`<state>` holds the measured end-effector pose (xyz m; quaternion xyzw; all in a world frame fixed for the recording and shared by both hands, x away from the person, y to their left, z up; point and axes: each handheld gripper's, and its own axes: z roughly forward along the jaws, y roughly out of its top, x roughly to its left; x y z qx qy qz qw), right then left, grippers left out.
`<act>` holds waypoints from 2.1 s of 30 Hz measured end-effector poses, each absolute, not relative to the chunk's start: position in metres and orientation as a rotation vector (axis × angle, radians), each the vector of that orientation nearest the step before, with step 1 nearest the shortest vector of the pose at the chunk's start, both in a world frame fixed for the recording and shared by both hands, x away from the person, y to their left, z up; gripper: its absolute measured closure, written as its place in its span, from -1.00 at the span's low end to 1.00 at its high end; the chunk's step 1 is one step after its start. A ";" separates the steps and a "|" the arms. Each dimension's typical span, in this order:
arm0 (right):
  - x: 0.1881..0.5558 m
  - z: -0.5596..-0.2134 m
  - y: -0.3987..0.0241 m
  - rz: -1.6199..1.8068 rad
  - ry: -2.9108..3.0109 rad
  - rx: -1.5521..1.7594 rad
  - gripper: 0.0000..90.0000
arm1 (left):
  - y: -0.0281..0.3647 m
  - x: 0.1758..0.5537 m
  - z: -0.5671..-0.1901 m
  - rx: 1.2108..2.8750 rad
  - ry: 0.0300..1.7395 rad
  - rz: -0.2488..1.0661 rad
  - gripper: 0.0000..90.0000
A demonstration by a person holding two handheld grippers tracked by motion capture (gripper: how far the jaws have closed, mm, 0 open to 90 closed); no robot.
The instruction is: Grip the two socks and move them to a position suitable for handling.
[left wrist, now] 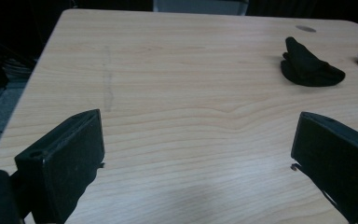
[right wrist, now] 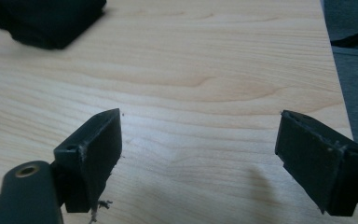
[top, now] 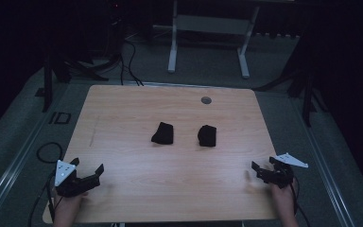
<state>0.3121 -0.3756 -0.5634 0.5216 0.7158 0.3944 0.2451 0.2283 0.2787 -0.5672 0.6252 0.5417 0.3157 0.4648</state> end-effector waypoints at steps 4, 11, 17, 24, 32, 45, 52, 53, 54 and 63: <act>0.318 -0.559 -0.364 1.046 2.015 1.373 -0.67 | 0.271 0.231 -0.567 1.561 1.317 0.692 -0.94; 0.328 -0.552 -0.349 1.066 2.069 1.334 -0.67 | 0.264 0.234 -0.568 1.622 1.314 0.627 -0.94; 0.341 -0.546 -0.330 1.103 2.161 1.268 -0.68 | 0.262 0.234 -0.567 1.629 1.321 0.590 -0.94; 0.358 -0.537 -0.300 1.148 2.213 1.248 -0.72 | 0.256 0.235 -0.567 1.672 1.298 0.598 -0.94; 0.393 -0.532 -0.257 1.166 2.267 1.265 -0.75 | 0.254 0.234 -0.568 1.692 1.290 0.615 -0.94; 0.439 -0.527 -0.204 1.120 2.294 1.238 -0.47 | 0.251 0.236 -0.569 1.718 1.278 0.606 -0.93; 0.450 -0.546 -0.183 0.947 2.330 1.226 -0.23 | 0.250 0.235 -0.569 1.740 1.258 0.602 -0.92; 0.450 -0.550 -0.181 0.903 2.343 1.211 -0.19 | 0.250 0.235 -0.569 1.740 1.258 0.601 -0.92; 0.448 -0.555 -0.178 0.866 2.327 1.169 -0.14 | 0.250 0.235 -0.569 1.740 1.258 0.597 -0.92; 0.435 -0.562 -0.172 0.792 2.219 1.068 0.52 | 0.249 0.236 -0.569 1.739 1.255 0.592 -0.92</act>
